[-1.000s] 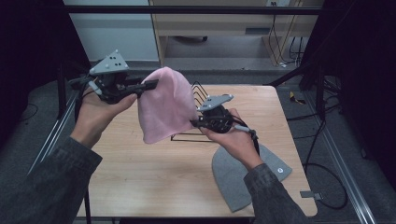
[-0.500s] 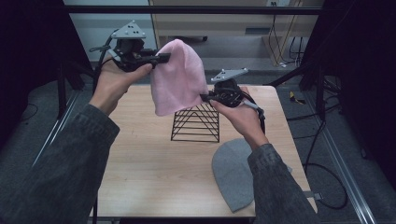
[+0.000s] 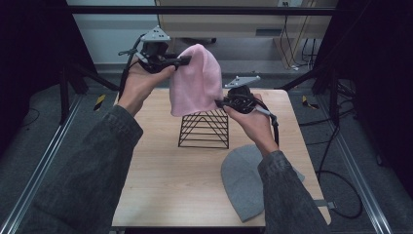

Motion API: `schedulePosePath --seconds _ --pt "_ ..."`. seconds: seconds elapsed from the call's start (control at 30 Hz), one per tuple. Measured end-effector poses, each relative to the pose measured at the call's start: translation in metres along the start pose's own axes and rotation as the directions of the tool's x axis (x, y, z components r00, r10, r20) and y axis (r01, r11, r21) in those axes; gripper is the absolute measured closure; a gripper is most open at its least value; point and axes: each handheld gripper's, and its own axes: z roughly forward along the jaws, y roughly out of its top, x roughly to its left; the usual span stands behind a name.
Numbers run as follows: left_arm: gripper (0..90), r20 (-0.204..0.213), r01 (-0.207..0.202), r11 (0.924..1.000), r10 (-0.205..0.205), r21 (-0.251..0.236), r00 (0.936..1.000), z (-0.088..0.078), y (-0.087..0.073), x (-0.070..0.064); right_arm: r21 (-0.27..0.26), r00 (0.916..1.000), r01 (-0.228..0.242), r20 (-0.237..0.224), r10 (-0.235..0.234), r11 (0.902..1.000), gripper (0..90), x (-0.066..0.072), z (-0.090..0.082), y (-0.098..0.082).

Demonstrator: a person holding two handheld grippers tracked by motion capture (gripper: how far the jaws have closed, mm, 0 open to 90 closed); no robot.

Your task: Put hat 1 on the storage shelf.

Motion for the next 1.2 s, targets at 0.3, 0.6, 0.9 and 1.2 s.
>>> schedulePosePath --seconds 0.3,0.6,0.9,1.2 --pt "79.0 0.007 0.01 0.9999 -0.011 0.01 0.9999 0.016 -0.009 -0.001 0.021 0.9997 0.006 0.024 -0.006 0.9998 78.8 -0.002 0.002 -0.015" --pt "78.5 0.022 0.005 1.0 -0.006 0.003 0.9997 0.023 -0.021 -0.008 0.026 0.9991 0.009 0.041 -0.01 0.9996 78.6 0.002 0.008 -0.031" --pt "78.4 0.034 0.004 0.9999 -0.005 0.01 0.9994 0.024 -0.033 -0.017 0.031 0.9986 -0.006 0.053 0.005 0.9995 77.9 0.001 0.01 -0.046" --pt "78.5 0.035 -0.053 0.9961 0.05 0.071 0.9981 0.023 -0.039 -0.027 0.063 0.9989 -0.024 0.042 0.021 0.9977 77.4 0.004 0.019 -0.061"
